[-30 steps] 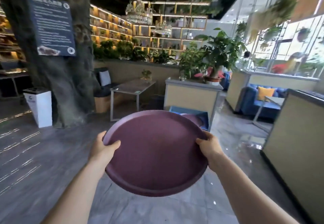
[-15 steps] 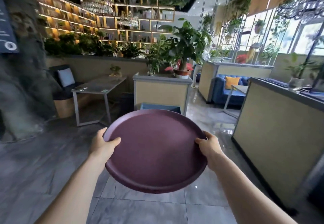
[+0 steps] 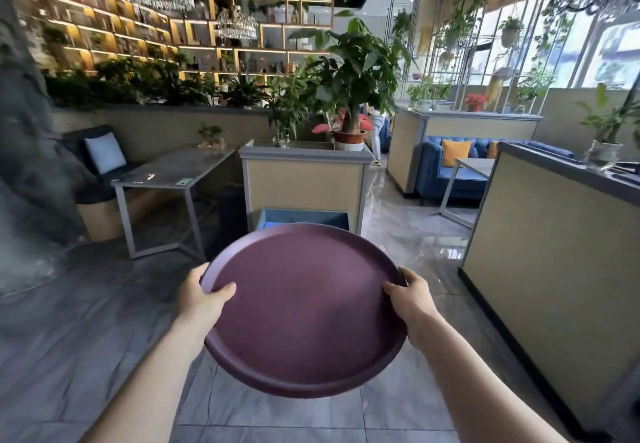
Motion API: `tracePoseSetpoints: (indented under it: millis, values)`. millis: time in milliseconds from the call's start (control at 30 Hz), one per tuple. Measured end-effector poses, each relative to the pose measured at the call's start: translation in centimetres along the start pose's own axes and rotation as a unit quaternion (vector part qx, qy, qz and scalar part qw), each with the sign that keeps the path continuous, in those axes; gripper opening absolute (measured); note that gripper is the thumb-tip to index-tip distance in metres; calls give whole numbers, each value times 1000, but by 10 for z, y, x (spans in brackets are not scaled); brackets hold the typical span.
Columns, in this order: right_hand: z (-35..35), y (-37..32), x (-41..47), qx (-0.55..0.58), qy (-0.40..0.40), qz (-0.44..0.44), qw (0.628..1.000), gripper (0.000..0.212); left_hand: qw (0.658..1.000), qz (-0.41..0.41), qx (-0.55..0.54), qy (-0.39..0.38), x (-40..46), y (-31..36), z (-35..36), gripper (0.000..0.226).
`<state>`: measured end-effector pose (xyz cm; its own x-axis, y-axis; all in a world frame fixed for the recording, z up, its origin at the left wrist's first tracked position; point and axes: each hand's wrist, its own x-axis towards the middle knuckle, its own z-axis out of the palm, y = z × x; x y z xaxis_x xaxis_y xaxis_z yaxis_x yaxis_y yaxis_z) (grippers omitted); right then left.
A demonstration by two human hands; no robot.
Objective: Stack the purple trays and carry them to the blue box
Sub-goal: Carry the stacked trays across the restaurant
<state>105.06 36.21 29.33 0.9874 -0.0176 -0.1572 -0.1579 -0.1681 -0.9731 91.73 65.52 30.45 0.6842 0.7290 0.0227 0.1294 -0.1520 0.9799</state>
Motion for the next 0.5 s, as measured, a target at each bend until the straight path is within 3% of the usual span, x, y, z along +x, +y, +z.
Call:
tracePoseSetpoints:
  millis: [500]
  values:
    - [124, -37, 272, -49, 21, 25, 998, 49, 999, -33, -1, -33, 295, -26, 127, 63]
